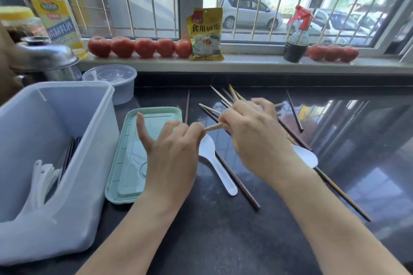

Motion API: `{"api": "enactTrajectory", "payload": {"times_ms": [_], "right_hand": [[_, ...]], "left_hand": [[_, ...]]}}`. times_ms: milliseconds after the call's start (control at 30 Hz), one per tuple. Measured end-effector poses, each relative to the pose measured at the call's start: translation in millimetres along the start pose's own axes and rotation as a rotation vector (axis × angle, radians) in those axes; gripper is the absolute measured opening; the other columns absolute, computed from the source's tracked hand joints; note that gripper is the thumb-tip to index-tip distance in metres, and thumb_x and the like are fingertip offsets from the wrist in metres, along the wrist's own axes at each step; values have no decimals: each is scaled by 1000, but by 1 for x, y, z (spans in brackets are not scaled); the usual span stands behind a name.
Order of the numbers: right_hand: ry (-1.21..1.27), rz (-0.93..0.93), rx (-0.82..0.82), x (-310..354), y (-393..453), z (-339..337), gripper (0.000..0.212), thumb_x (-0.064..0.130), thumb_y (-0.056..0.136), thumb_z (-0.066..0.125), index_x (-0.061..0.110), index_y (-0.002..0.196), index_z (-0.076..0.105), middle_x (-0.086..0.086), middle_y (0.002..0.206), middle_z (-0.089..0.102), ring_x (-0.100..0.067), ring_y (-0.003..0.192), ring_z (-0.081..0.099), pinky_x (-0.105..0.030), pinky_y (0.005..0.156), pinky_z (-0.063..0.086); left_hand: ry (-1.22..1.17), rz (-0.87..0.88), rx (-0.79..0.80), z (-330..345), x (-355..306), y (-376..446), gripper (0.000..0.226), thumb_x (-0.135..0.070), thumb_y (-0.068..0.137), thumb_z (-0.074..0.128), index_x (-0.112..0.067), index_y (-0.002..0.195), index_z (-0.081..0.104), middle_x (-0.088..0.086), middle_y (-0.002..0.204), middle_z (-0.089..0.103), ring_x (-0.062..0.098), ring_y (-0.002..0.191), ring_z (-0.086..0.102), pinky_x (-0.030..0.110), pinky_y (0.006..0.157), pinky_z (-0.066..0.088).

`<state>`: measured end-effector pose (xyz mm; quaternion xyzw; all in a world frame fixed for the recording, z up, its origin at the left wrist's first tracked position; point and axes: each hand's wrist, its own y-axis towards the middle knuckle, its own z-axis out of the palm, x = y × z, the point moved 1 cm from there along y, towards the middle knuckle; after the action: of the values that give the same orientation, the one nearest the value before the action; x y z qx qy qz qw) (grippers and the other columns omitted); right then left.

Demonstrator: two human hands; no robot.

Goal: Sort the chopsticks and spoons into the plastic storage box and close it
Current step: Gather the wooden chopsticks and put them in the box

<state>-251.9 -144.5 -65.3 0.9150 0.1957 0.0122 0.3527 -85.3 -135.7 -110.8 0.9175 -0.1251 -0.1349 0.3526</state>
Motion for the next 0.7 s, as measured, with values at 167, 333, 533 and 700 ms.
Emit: {"api": "enactTrajectory", "payload": {"times_ms": [167, 333, 533, 700], "right_hand": [[120, 426, -227, -48, 22, 25, 23, 19, 94, 61, 13, 116, 66, -9, 117, 63, -30, 111, 51, -43, 100, 39], [-84, 766, 519, -87, -6, 70, 48, 50, 96, 38, 20, 114, 71, -12, 116, 61, -34, 114, 50, -44, 97, 39], [-40, 739, 384, -80, -7, 70, 26, 41, 98, 59, 20, 105, 73, -9, 109, 62, -32, 111, 48, -44, 92, 44], [4, 694, 392, -75, -9, 71, 18, 33, 98, 60, 21, 102, 74, -7, 106, 62, -31, 108, 48, -43, 90, 45]], "left_hand": [[-389, -407, 25, 0, 14, 4, 26, -35, 109, 34, -21, 95, 52, -10, 62, 47, 21, 55, 45, 37, 52, 30], [-1105, -781, 33, 5, 22, 5, 27, -26, 111, 39, -23, 113, 66, -10, 61, 38, 9, 51, 33, 25, 48, 32], [-1645, -983, 238, 7, 23, 8, 26, -10, 108, 44, -6, 120, 67, -3, 69, 49, 9, 56, 38, 20, 47, 30], [-1784, -999, 297, 6, 26, 7, 27, -10, 107, 45, -5, 122, 66, -2, 70, 53, 9, 56, 43, 20, 47, 35]]}}
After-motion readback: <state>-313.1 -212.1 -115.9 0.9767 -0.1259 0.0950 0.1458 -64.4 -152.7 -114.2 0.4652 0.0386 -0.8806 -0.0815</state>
